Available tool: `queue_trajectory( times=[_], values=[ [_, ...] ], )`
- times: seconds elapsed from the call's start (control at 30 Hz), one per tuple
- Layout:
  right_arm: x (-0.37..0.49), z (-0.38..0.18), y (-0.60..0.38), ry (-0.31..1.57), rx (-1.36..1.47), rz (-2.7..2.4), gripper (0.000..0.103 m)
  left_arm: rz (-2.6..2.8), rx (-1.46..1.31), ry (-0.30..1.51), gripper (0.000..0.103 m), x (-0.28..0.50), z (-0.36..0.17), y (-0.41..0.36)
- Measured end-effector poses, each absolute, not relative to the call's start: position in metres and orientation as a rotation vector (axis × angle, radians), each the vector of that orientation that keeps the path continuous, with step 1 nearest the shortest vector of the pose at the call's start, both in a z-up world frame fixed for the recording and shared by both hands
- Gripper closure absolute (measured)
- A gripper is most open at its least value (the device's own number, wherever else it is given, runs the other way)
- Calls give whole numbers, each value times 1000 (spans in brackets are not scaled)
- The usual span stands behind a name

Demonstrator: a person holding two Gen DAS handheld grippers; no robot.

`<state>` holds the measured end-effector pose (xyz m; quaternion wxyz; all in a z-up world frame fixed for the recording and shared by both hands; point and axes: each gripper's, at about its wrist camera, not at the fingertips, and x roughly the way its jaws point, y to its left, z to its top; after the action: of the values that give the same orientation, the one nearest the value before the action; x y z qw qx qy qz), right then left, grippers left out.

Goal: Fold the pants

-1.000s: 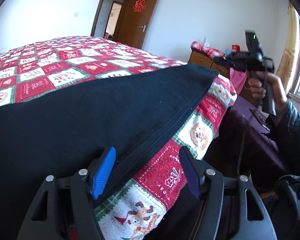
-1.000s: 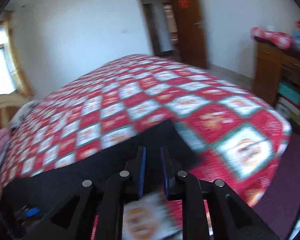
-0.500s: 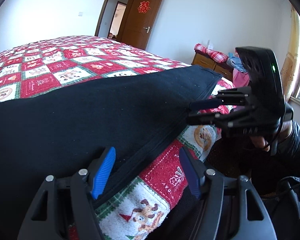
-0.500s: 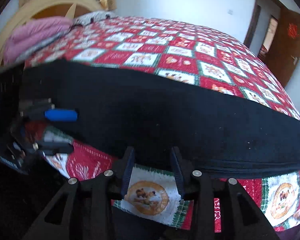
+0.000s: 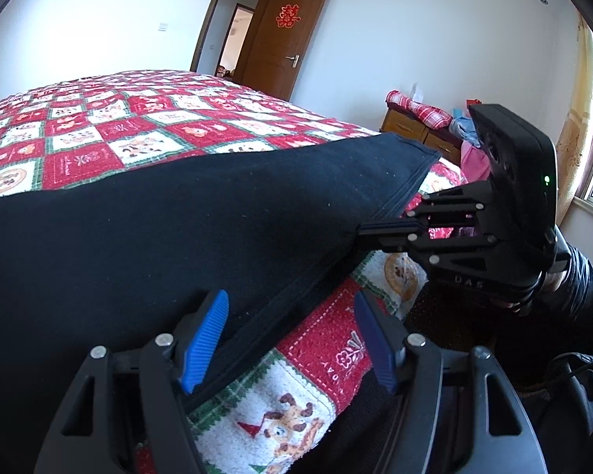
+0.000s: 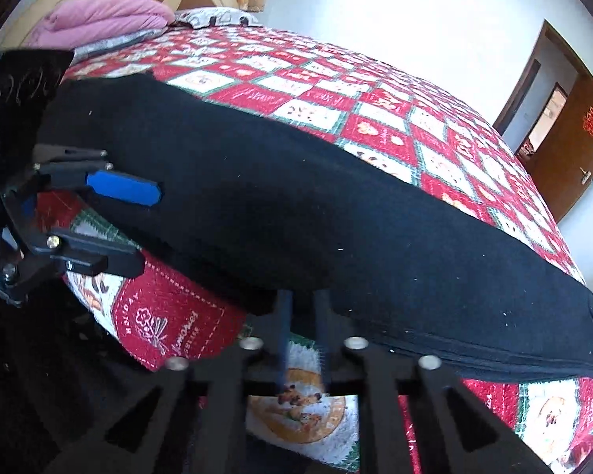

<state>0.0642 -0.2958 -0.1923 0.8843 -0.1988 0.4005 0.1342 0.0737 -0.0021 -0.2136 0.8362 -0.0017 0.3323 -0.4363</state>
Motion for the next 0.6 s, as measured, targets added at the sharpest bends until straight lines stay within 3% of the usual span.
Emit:
queue_trajectory(
  times=[0.6],
  values=[
    [63, -194, -311, 922, -322, 275, 103, -837, 46, 679, 34, 68, -204, 10]
  ],
)
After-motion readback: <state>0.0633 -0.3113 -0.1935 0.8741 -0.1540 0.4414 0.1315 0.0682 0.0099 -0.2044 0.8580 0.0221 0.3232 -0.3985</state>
